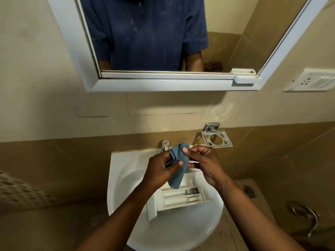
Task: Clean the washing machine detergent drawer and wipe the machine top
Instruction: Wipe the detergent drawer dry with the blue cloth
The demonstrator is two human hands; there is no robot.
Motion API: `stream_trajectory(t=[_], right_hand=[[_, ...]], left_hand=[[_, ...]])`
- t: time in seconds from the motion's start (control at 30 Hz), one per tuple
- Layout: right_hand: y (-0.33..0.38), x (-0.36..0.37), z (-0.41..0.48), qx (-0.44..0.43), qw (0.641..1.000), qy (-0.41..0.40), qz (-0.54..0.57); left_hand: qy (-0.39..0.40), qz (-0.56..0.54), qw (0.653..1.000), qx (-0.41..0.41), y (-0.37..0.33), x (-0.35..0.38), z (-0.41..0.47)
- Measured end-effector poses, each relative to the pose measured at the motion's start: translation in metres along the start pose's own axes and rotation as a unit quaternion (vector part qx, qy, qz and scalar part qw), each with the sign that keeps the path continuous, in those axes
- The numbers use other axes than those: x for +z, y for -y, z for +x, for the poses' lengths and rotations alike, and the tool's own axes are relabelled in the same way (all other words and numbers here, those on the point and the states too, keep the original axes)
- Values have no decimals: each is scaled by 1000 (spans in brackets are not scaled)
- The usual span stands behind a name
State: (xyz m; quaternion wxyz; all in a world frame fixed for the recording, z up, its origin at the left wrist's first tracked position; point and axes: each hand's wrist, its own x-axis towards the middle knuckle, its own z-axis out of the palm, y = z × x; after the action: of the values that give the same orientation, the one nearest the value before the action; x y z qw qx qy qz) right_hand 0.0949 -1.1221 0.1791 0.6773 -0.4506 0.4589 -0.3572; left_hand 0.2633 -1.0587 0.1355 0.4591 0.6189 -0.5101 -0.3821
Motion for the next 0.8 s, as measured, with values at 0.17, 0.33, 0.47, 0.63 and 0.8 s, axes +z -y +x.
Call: stream_trajectory(t=[0.17,0.33,0.47,0.63,0.8], right_hand=[[6,-13,-3,-15,999,-37,19],[-6,-28,-4,25,999,-40,-20],[-7,-27,-12,35,994,3,-107],[23,-20,-20,-129,980,114,-98],[27,-14,-23,-60,950,244,-184]], left_hand=[[-25,-59,998,-24,-11,-27,5],[50,-143,987,-48,-39,-45,9],[113,-44,992,26,-65,-48,17],[208,-68,974,57,-105,-47,25],[188,-160,967,56,-111,-50,27]])
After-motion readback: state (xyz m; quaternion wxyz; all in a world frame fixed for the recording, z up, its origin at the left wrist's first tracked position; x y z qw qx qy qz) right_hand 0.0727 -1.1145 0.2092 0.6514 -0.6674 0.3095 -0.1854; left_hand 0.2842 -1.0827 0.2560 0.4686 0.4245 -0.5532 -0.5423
